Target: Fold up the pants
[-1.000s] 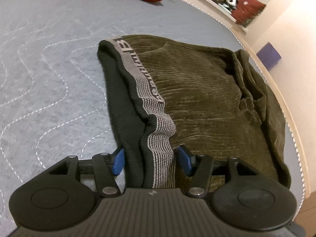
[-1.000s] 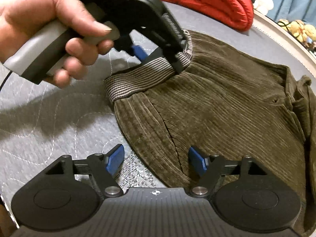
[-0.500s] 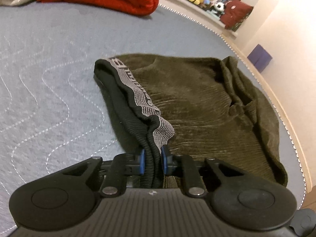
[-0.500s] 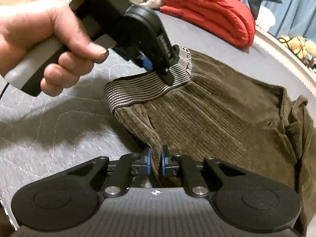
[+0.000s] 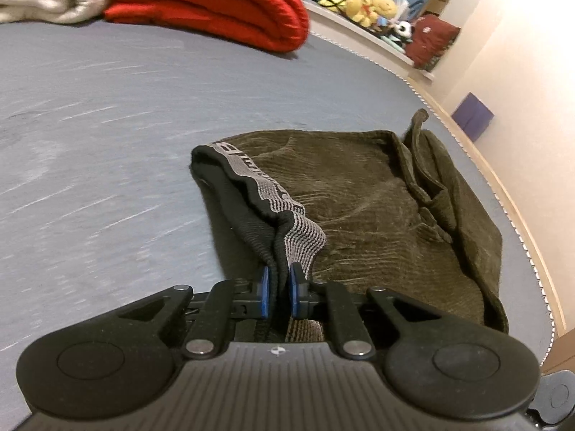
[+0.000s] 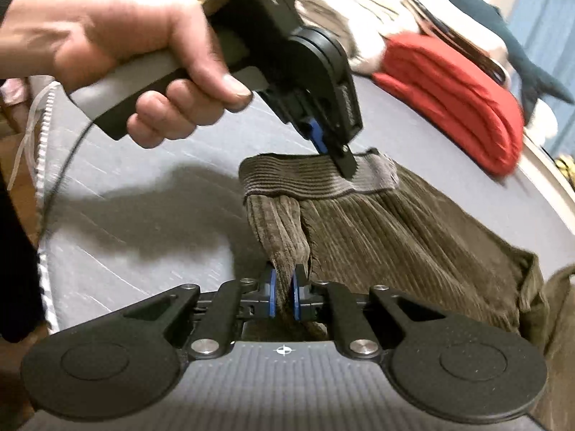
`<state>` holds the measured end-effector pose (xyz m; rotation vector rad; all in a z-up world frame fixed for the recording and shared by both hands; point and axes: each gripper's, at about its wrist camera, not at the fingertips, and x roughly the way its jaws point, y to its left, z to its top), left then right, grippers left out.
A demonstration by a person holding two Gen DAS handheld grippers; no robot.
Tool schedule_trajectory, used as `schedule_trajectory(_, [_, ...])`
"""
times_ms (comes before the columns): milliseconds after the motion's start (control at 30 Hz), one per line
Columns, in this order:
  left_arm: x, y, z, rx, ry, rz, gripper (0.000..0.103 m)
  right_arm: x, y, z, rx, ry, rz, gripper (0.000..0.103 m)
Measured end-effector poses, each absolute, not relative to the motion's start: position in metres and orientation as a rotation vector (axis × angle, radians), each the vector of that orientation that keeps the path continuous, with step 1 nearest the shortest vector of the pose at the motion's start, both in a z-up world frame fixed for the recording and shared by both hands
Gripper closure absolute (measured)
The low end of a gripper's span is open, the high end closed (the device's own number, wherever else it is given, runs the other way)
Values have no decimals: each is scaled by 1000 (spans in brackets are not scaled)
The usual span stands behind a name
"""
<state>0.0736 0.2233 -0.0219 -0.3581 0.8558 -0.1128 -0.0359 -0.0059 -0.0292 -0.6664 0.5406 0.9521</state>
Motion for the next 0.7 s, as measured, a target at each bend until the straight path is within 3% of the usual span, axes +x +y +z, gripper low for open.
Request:
schedule_trajectory(333, [7,322,-9,-381,865,35,94,-101,92,-29,-699,498,1143,95])
schedule_trajectory(400, [-1,336,-7,-377,873,69,96,-106,106,-29,-687,499,1161,95])
schedule_trajectory(433, [-3,341,-6,-370,878,90,103,-109,113,-30,-681,500,1158,95])
schedule_trajectory(500, [-6,348,-4,-306,884,161,103,-108,121,-33,-673,524,1109,94])
schedule_trajectory(600, [-4,351,4,-310,866,191,100,-95,116,-36,-630,601,1086,88])
schedule_trajectory(667, [1,342,13,-328,843,164,86,-90,107,-29,-613,602,1078,66])
schedule_trajectory(700, [4,333,18,-319,832,150,83,-90,99,-24,-602,592,1067,60])
